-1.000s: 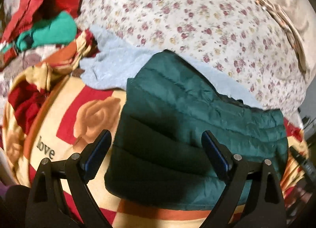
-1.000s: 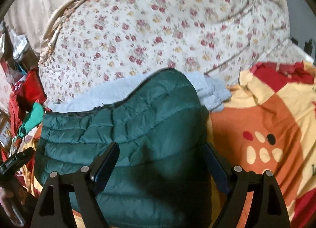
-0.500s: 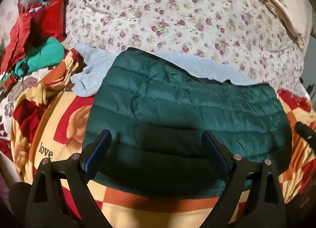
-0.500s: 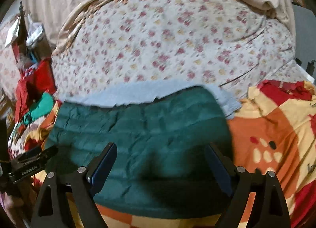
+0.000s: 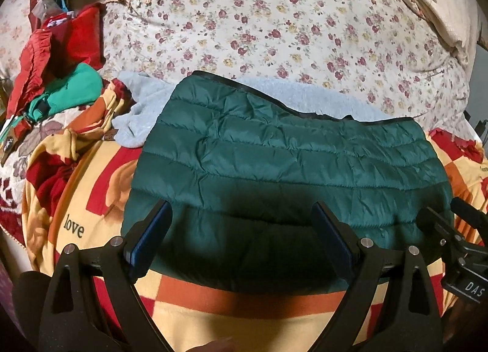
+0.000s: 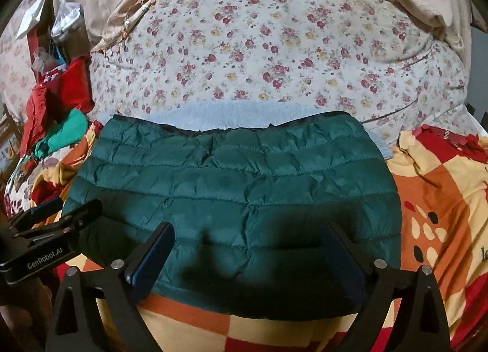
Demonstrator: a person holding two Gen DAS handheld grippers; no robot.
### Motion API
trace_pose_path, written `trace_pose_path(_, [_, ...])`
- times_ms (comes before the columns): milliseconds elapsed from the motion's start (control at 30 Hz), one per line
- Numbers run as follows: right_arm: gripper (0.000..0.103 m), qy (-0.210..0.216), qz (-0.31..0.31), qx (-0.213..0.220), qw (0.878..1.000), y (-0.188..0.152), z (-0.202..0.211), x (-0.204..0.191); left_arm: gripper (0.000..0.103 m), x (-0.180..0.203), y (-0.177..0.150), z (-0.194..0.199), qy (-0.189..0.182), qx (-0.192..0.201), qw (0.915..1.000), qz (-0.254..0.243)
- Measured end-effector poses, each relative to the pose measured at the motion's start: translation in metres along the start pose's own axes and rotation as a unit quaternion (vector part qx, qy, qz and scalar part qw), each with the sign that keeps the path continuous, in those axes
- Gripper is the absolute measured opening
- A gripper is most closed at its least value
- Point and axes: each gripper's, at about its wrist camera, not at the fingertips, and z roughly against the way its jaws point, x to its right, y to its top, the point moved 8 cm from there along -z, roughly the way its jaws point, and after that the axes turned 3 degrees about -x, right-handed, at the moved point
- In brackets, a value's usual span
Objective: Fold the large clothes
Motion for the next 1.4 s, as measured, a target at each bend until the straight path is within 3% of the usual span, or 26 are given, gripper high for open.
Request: trace_pose_path(1400, [0.097, -0.003, -0.005, -0.022, 1.0, -0.006, -0.012, -0.006, 0.092, 0.0, -0.004, -0.005, 0.0, 0.002, 1.0, 0.004])
